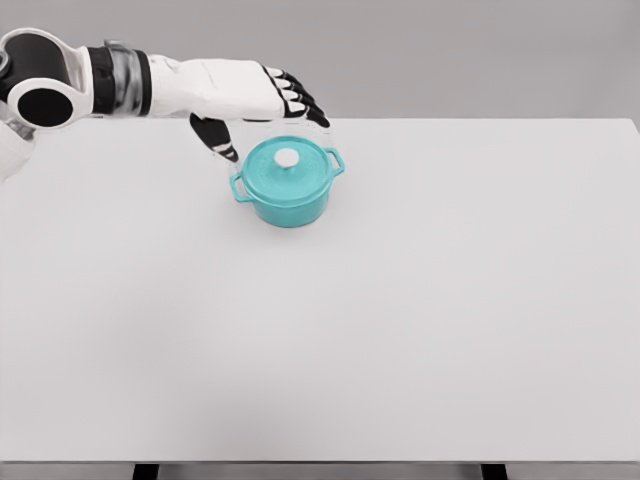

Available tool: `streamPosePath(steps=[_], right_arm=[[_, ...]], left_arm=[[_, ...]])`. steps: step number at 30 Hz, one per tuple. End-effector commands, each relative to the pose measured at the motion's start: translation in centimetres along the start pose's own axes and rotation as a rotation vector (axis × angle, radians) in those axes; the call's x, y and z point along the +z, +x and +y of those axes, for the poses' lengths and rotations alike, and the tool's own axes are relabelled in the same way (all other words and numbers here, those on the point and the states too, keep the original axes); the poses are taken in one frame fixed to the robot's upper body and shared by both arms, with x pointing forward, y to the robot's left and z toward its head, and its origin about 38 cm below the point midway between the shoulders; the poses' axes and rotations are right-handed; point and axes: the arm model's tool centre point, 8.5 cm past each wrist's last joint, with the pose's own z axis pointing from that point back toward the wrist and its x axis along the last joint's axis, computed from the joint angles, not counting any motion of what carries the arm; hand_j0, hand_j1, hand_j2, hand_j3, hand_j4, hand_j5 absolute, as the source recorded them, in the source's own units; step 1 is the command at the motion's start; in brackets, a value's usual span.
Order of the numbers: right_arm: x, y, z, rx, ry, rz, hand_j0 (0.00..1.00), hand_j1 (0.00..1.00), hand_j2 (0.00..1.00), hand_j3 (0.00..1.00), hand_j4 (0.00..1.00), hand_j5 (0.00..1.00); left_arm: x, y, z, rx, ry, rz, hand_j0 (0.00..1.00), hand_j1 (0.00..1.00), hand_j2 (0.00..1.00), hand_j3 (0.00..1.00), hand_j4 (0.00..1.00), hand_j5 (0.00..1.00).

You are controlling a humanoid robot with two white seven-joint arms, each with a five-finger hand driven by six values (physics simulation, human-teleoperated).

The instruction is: Open the lid of the pot with left arm

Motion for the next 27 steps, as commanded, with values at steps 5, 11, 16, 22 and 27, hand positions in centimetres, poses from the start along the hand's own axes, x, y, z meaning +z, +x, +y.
streamPosePath(steps=[5, 11, 16, 22, 27], right_arm=[[0.0, 0.0, 0.0, 0.0, 0.0, 0.0, 1.0, 1.0, 1.0, 1.0, 1.0, 1.0], [0.0, 0.0, 0.0, 0.0, 0.0, 0.0, 1.0, 1.0, 1.0, 1.0, 1.0, 1.0], [0.0, 0.0, 0.0, 0.0, 0.0, 0.001, 1.0, 1.0, 1.0, 1.0, 1.0, 1.0], [0.0, 0.0, 0.0, 0.0, 0.0, 0.0, 1.0, 1.0, 1.0, 1.0, 1.0, 1.0], [0.0, 0.0, 0.0, 0.0, -0.001, 0.001, 1.0, 1.0, 1.0, 1.0, 1.0, 1.0]], left_arm=[[-2.8, -2.5, -1.9, 0.072, -0.055, 0.094, 1.0, 1.0, 1.0, 1.0, 1.0, 1.0], [-4.9, -1.8, -2.5, 0.079, -0.082, 0.067, 1.0, 1.0, 1.0, 1.0, 1.0, 1.0], [-6.5, -2.2, -3.6, 0.094, -0.115, 0.084, 0.95, 0.95, 0.95, 0.95, 0.95, 0.95], [-6.9, -2.4, -4.4, 0.11, -0.132, 0.091, 0.92, 0.92, 0.92, 0.92, 0.92, 0.92], [-7.8, -2.7, -5.1, 0.096, -0.165, 0.112, 0.89, 0.89, 0.89, 0.89, 0.89, 0.89]])
